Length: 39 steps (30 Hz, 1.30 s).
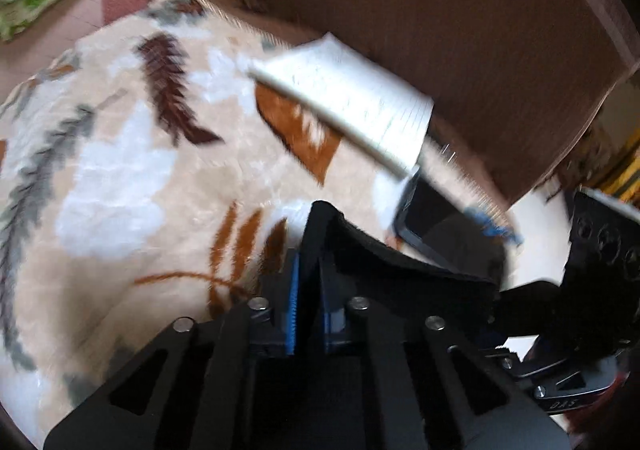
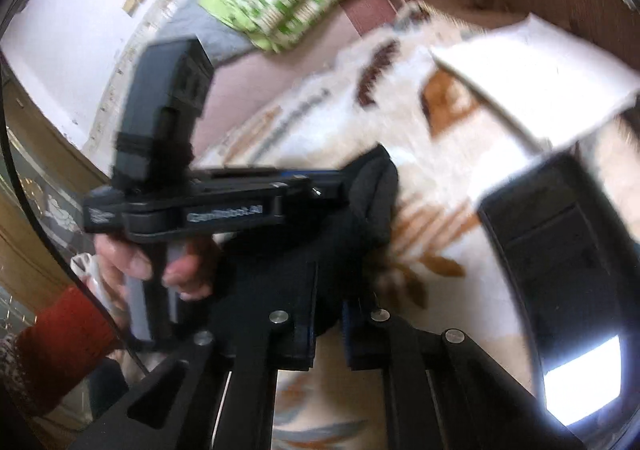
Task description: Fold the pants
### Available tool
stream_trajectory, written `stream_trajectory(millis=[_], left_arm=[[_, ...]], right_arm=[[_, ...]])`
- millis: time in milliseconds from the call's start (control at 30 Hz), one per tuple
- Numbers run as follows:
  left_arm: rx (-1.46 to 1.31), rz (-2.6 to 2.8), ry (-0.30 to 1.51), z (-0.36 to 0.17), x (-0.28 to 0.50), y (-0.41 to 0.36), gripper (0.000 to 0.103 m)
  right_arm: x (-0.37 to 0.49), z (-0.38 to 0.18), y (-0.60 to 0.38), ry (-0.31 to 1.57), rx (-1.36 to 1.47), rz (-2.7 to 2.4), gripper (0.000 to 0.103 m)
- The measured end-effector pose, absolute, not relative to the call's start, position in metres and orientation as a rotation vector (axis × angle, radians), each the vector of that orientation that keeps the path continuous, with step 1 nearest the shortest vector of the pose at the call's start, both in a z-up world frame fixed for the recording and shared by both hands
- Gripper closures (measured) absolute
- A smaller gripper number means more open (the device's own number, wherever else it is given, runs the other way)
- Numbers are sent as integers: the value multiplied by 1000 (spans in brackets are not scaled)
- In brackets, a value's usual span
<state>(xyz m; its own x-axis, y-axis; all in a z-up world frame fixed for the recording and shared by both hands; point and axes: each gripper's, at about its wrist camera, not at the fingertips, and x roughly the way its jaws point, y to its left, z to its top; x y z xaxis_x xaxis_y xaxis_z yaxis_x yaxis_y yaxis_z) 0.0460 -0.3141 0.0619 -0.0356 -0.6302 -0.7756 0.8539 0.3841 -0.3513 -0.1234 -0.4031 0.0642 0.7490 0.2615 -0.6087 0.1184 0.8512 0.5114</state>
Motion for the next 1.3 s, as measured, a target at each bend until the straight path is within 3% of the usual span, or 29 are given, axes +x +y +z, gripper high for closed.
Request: stream_trajectory(millis=[200, 233, 267, 333, 567, 667, 733, 800, 967, 1033, 1067, 1100, 1167, 1200, 1267, 1300], left_arm=[[104, -1082, 972, 135, 67, -225, 94], [60, -1046, 969, 143, 73, -201, 84], [21, -1009, 966, 147, 77, -177, 65], [-48, -908, 954, 151, 82, -127, 46], [-115, -649, 1013, 115, 69, -11, 46], [-146, -605, 1070, 94, 59, 10, 46], [-119, -586, 1084, 84, 49, 12, 45], [-94, -581, 1088, 78, 40, 11, 45], [-105, -603, 1099, 69, 29, -12, 33], [-98, -588, 1113, 64, 28, -24, 33], [-91, -581, 1120, 62, 27, -30, 33], [-80, -573, 1123, 58, 27, -37, 33], [-59, -553, 1126, 52, 26, -46, 34], [-43, -527, 1150, 47, 26, -51, 38], [-26, -515, 1176, 41, 21, -55, 70], [-7, -514, 1172, 40, 16, -57, 72]], right_arm=[[-123, 136, -339, 645, 356, 184, 95], [-121, 144, -322, 640, 315, 206, 95], [-117, 148, -306, 639, 284, 227, 95], [-110, 149, -274, 652, 229, 278, 95], [-70, 78, -165, 842, 54, 377, 94], [-56, 43, -148, 924, 75, 371, 86], [-62, 51, -157, 904, 142, 402, 76], [-72, 70, -179, 857, 238, 437, 55], [-87, 103, -234, 768, 288, 321, 51], [-86, 99, -245, 785, 272, 247, 67], [-81, 94, -245, 801, 269, 232, 82], [-75, 87, -245, 817, 265, 225, 87], [-67, 77, -240, 832, 249, 219, 87], [-59, 70, -238, 846, 237, 208, 88], [-52, 59, -234, 869, 206, 169, 93], [-49, 49, -236, 888, 198, 153, 94]])
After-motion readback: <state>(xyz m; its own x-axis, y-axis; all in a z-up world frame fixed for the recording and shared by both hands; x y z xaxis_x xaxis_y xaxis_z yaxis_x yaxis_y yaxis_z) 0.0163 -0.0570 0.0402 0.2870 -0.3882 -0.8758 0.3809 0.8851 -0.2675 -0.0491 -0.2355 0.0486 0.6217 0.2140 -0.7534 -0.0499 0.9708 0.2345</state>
